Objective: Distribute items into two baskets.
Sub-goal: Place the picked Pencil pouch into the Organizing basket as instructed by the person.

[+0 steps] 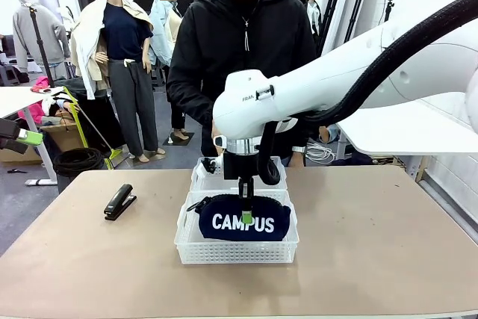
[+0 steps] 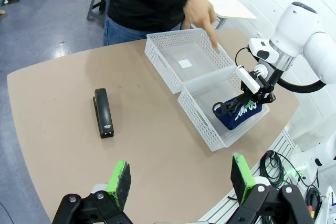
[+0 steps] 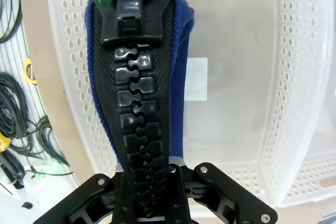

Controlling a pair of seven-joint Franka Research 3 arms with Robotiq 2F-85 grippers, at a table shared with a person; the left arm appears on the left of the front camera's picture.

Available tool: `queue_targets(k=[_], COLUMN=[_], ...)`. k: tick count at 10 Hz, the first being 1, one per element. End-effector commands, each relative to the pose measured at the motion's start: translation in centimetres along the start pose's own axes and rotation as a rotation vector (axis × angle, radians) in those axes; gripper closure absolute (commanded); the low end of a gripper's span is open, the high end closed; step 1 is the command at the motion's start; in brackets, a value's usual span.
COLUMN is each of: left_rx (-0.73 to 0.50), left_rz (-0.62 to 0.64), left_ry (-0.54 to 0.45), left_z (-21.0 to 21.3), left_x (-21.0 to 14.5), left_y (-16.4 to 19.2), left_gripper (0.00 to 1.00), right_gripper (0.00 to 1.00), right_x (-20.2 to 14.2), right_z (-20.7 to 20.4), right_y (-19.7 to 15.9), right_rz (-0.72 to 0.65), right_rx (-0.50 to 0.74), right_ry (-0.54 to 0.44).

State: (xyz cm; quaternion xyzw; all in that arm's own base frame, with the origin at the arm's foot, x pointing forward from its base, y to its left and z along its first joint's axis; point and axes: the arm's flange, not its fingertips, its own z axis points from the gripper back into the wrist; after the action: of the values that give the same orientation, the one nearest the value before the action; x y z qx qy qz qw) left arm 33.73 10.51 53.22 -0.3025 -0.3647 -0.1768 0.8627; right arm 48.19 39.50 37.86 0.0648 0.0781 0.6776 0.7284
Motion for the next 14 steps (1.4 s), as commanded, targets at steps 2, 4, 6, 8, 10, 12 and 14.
queue_targets(k=[2, 4, 6, 8, 10, 12, 14], left_rx=[-0.016, -0.016, -0.016, -0.016, -0.016, -0.016, -0.016], left_rz=[-0.014, -0.014, -0.014, -0.014, -0.014, -0.014, -0.014], left_ry=[-0.012, -0.012, -0.012, -0.012, -0.012, -0.012, -0.012], left_z=[0.12, 0.12, 0.12, 0.12, 0.12, 0.12, 0.12], left_x=[-0.13, -0.13, -0.13, -0.13, -0.13, -0.13, -0.13], left_y=[0.27, 0.27, 0.27, 0.27, 0.27, 0.27, 0.27], left_gripper=[0.0, 0.0, 0.0, 0.0, 0.0, 0.0, 0.0], right_gripper=[1.0, 1.0, 1.0, 0.72, 0.33, 0.0, 0.0], right_x=[0.03, 0.1, 0.15, 0.06, -0.04, -0.14, -0.34], right_z=[-1.3, -1.58, -1.51, -1.46, -1.49, -1.49, -1.04], right_y=[-0.42, -0.62, -0.62, -0.52, -0.45, -0.44, -0.3], right_rz=[0.053, 0.062, 0.063, 0.065, 0.069, 0.068, 0.055], right_rx=[-0.011, -0.007, 0.004, 0.015, 0.017, 0.017, 0.0], right_ry=[0.007, 0.009, 0.0, -0.01, -0.014, -0.015, -0.017])
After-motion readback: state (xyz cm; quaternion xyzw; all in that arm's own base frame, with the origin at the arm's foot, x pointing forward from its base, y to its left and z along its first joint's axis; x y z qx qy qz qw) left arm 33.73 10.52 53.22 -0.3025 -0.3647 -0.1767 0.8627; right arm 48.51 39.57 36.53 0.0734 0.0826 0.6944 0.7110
